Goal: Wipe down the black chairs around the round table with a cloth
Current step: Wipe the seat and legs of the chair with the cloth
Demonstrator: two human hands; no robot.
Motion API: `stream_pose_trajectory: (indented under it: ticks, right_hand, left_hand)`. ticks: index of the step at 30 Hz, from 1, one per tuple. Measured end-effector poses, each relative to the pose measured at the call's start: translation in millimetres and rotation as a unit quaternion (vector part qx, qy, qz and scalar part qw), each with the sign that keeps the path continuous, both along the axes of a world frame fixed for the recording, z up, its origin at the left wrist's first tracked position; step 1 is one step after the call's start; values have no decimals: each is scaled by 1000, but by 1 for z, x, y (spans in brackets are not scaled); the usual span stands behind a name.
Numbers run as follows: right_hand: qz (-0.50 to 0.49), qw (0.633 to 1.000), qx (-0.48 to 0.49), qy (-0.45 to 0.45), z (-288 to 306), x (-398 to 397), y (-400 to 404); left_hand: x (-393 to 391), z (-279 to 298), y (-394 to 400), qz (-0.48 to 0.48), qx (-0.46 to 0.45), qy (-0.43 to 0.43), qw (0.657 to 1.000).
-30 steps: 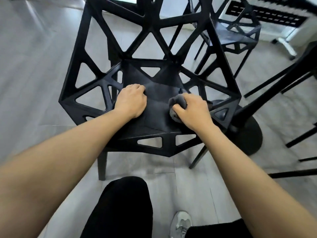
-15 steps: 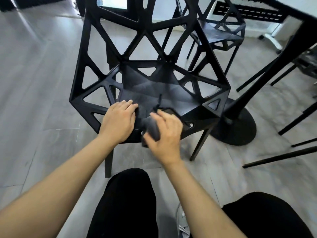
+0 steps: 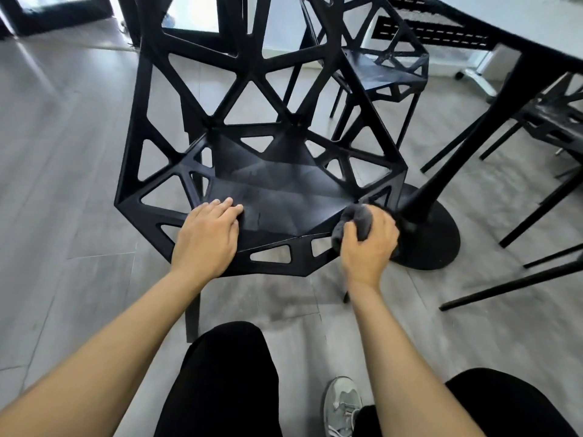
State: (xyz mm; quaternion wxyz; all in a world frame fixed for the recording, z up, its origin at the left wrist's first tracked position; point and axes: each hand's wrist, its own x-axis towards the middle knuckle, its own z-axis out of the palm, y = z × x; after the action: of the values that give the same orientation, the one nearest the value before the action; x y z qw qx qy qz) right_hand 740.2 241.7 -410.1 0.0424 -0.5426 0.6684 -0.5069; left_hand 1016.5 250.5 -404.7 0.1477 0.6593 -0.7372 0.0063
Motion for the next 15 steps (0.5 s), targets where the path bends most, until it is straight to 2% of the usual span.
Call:
stream_pose_trajectory:
  ticks: [4,10,12,15]
  right_hand:
    - [99,991,-10,91,-9,22,16]
    - [-87,992,64,71,9,-38,-47]
    - [-86,989,74,90,19,-49,-67]
    - [-73,990,72,100,36,-55,-93]
  left_hand:
    - [0,0,2,2,4,5,1000]
    - [1,6,3,-6,-1,11,1000]
    - [-4,9,0,6,-5,28,1000]
    - [-22,24,-18,56,8,5,998]
